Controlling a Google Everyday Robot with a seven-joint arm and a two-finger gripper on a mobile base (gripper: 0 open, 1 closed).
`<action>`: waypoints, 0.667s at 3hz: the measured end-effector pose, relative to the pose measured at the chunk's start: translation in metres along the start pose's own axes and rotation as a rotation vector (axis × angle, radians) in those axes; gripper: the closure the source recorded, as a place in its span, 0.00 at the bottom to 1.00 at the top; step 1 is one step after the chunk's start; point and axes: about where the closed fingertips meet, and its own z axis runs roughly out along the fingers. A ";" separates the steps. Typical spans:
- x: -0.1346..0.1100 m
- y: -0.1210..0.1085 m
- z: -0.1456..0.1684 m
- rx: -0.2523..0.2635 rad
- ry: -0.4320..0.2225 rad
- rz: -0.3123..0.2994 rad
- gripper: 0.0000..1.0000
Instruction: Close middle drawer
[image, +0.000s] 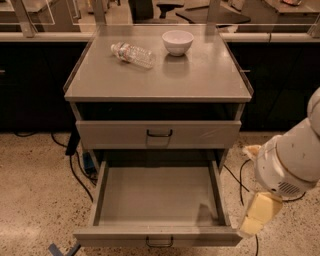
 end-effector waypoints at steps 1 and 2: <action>0.003 0.018 0.021 0.016 0.014 0.002 0.00; 0.004 0.038 0.047 0.030 0.031 -0.002 0.00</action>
Offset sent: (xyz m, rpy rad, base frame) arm -0.0399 0.0254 -0.0663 -0.0556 -0.0318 -0.0182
